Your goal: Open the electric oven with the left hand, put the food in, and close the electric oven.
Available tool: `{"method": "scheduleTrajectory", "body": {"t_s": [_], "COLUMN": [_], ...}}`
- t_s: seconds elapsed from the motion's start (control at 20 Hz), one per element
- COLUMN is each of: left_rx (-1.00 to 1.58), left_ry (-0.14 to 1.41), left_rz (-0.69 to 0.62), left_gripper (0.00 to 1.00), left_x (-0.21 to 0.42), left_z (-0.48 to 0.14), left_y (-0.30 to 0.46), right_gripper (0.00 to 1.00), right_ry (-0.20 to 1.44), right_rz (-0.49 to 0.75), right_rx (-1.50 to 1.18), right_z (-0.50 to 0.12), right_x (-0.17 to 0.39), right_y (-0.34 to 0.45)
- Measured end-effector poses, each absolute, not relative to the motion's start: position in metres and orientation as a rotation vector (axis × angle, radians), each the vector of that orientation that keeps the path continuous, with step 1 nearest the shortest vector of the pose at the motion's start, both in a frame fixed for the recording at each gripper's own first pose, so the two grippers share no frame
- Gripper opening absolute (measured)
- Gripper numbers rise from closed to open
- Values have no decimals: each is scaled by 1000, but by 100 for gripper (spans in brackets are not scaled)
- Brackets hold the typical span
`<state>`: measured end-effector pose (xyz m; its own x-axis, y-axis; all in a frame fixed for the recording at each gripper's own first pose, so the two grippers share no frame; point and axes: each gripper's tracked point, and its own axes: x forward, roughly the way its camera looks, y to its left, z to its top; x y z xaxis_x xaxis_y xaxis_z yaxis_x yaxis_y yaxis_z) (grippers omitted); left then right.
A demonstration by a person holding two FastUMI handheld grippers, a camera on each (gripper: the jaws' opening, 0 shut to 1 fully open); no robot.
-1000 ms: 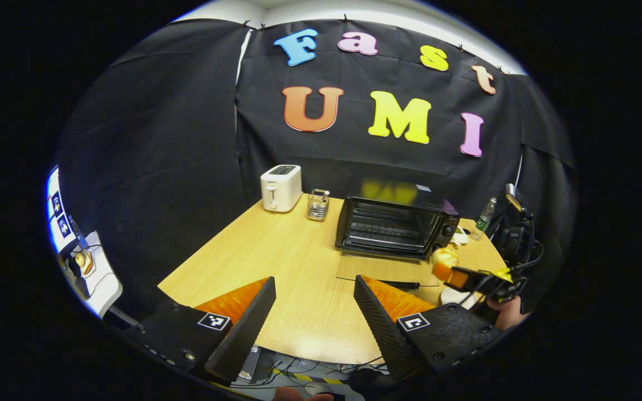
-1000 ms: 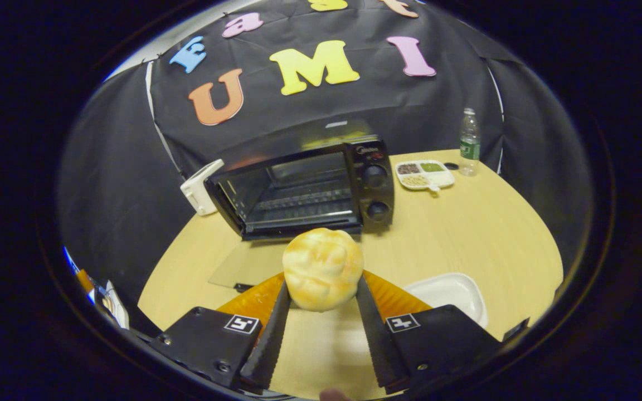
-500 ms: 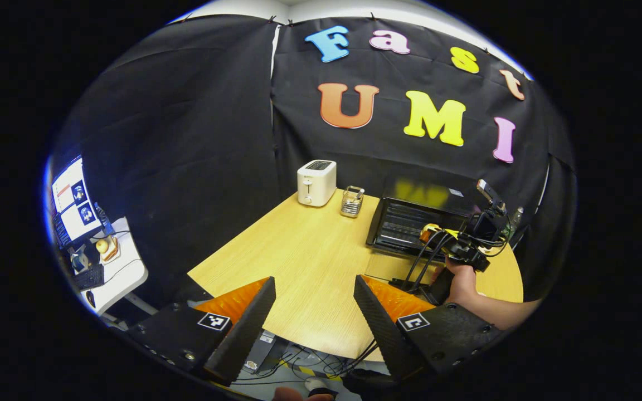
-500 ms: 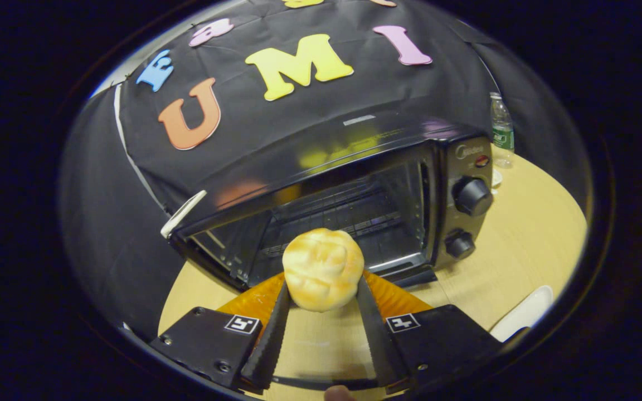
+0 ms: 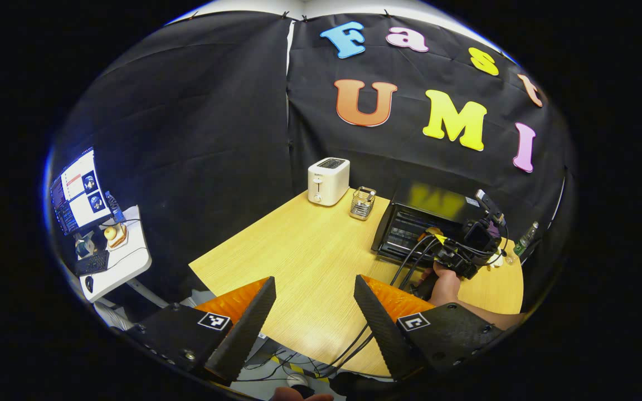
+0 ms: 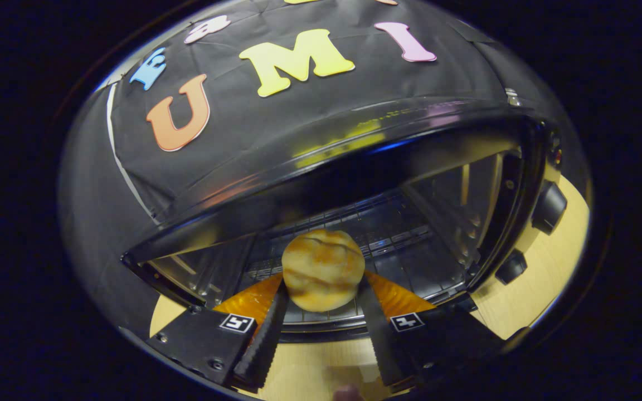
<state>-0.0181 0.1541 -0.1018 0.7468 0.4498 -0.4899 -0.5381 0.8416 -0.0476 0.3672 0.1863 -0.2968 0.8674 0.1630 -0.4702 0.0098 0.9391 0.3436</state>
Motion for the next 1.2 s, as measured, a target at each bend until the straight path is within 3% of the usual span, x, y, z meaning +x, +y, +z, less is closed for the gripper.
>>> {"method": "scheduleTrajectory", "body": {"t_s": [0.25,0.55,0.85,1.2], "left_rx": [-182,-167,-147,-185], "left_ry": [474,437,409,437], "left_rz": [467,358,226,18], "left_gripper": [93,93,93,93], "left_x": [-6,-22,-32,-10], "left_z": [-101,-96,-109,-148], "left_y": [159,184,196,138], "right_gripper": [89,91,96,97], "right_ry": [509,470,450,451], "right_rz": [78,33,33,77], "right_rx": [300,268,256,155], "right_z": [-295,-268,-232,-201], "right_x": [367,328,229,106], "right_y": [189,183,173,136]}}
